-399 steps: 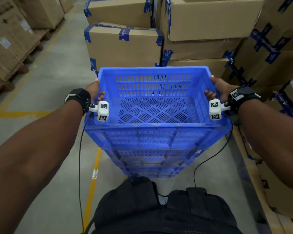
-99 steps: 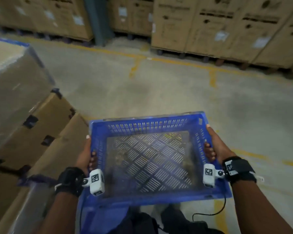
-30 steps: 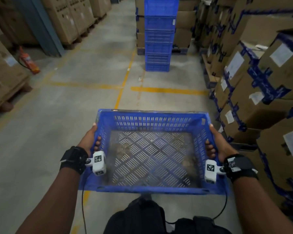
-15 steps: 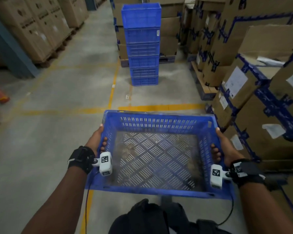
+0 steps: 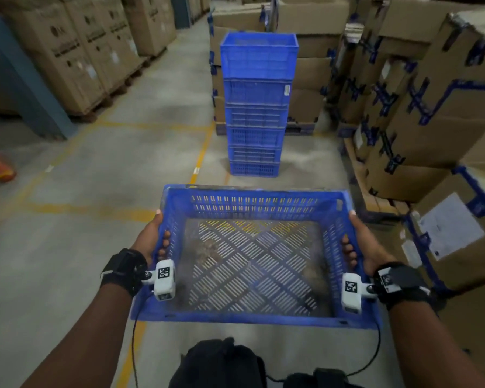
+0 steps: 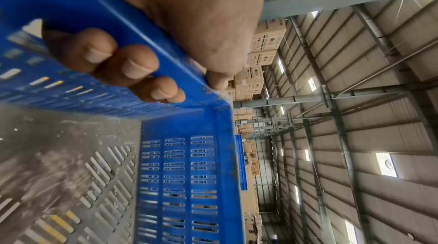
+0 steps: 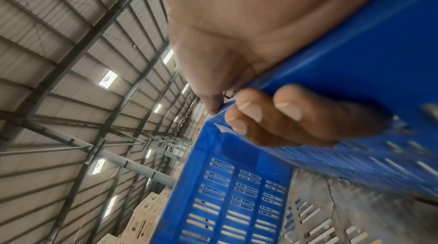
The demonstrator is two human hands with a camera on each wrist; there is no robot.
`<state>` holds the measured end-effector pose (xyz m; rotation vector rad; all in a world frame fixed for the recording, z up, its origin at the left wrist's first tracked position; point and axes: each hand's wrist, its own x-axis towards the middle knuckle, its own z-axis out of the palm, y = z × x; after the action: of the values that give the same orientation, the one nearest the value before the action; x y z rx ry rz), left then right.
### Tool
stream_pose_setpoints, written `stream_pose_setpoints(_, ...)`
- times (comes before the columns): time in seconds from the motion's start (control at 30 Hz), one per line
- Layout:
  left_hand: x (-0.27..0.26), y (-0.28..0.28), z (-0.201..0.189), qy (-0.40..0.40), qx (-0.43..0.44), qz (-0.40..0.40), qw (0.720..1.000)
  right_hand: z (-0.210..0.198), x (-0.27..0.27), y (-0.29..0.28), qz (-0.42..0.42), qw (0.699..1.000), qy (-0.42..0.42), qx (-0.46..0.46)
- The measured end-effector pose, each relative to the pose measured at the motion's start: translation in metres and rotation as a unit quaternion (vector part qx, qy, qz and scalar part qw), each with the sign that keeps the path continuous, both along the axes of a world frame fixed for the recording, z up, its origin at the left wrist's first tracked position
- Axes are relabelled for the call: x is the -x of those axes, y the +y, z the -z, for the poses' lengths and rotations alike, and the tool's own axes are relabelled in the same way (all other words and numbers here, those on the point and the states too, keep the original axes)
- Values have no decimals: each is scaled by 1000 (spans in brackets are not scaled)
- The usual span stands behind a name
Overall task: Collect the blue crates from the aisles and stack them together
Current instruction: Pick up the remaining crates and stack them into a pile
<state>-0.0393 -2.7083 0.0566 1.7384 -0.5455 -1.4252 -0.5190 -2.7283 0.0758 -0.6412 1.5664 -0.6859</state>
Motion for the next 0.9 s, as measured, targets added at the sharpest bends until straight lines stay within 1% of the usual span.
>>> stream_pose_setpoints(0.1, -8, -73, 2, -15, -5, -11, 1000, -3, -10, -86, -7, 1000, 8, -8)
stream_pose_setpoints(0.17, -15, -130, 9, -16, -1, -14, 1000, 3, -17, -147, -24, 1000, 9, -12)
stream_pose_setpoints(0.27, -25, -218, 15, -19, 9, -28, 999, 6, -28, -236, -20, 1000, 19, -8)
stream_pose_setpoints(0.37, -32, -316, 14, -15, 5, -11, 1000, 4, -36, -328, -8, 1000, 26, -6)
stream_pose_setpoints(0.43, -30, -371, 5, -18, 11, 2, 1000, -3, -37, -374, 1, 1000, 26, -5)
stream_pose_setpoints(0.57, -19, -494, -26, -36, 12, 28, 999, -27, -29, -470, 31, 999, 37, -7)
stream_pose_setpoints(0.63, -14, -554, -39, -24, 23, 48, 998, -37, -20, -522, 34, 999, 20, 7)
stream_pose_setpoints(0.7, -11, -616, -50, -21, 34, 48, 998, -46, -13, -579, 41, 999, 9, 8)
stream_pose_setpoints(0.77, -9, -668, -61, -25, 49, 47, 997, -58, -10, -631, 33, 999, 7, 7)
stream_pose_setpoints(0.9, -8, -783, -90, -22, 71, 74, 994, -80, 0, -756, 5, 999, -27, 19)
